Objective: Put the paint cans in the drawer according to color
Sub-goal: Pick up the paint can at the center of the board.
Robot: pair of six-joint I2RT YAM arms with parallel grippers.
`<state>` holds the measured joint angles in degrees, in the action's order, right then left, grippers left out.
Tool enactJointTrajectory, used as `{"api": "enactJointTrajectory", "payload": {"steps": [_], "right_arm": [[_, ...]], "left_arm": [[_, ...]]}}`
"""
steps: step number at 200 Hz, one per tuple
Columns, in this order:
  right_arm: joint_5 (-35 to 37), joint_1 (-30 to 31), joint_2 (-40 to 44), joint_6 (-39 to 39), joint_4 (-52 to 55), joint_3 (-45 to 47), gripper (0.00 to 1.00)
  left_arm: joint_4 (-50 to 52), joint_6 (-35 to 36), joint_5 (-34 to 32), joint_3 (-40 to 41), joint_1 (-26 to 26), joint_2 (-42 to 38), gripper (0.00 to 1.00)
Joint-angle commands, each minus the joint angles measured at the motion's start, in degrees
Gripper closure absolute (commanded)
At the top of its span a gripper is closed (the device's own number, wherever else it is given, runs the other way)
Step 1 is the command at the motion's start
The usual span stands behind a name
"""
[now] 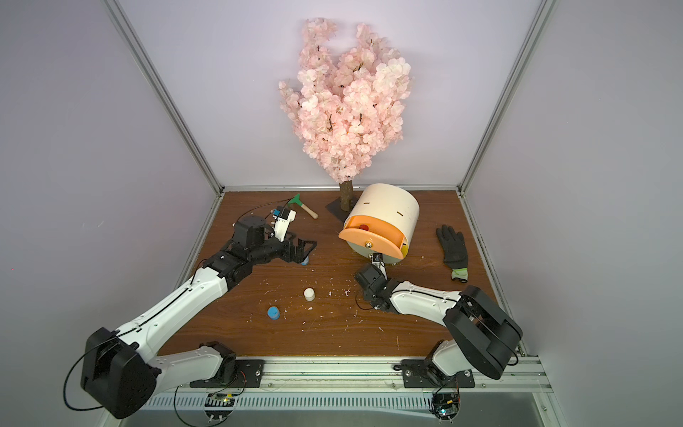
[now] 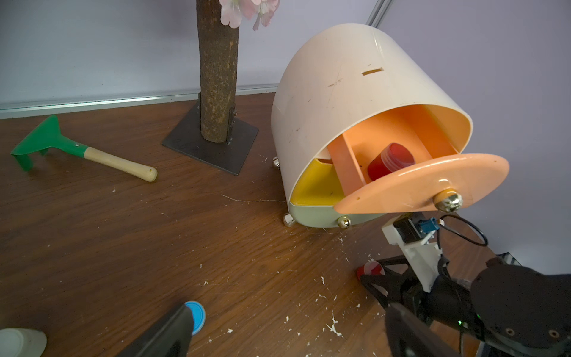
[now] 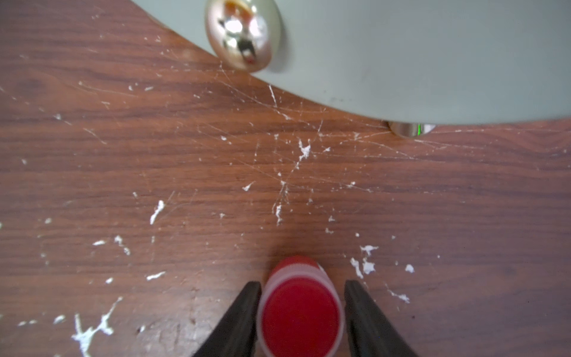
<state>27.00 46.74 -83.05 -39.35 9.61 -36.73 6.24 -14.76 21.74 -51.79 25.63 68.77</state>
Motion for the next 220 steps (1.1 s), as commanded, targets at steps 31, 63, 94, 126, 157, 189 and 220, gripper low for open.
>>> {"api": "enactJointTrajectory", "payload": {"steps": [31, 63, 94, 126, 157, 189, 220], "right_arm": [[0.89, -0.34, 0.42, 2.12, -1.23, -1.51, 0.56], [-0.57, -0.31, 0.93, 3.45, -0.17, -1.55, 0.60], [-2.80, -0.21, 3.80, 4.61, 2.01, -0.38, 0.63], [-9.27, 0.48, 9.51, 7.79, 5.11, 0.09, 0.64], [-18.50, 1.25, 16.12, 10.83, 11.27, -3.02, 0.68], [-27.92, 1.33, 20.87, 12.97, 16.35, -8.35, 0.70], [-33.71, 1.38, 21.98, 12.82, 19.95, -13.55, 0.72]], "left_arm": [[-0.66, -0.01, -0.41, 1.12, 0.48, -0.74, 0.00], [-0.41, 0.34, -0.74, 1.08, 0.43, -0.91, 0.00], [-0.35, 0.68, -1.35, 1.18, 0.48, -1.21, 0.00], [-0.62, 0.18, -1.46, 0.89, 0.48, -0.76, 0.00], [-1.31, -0.30, -1.14, 0.57, 0.48, -0.15, 0.00], [-2.88, -1.31, 0.22, -0.01, 0.47, 1.23, 0.00], [-3.65, -1.85, 1.11, -0.77, 0.48, 2.78, 0.00]]}}
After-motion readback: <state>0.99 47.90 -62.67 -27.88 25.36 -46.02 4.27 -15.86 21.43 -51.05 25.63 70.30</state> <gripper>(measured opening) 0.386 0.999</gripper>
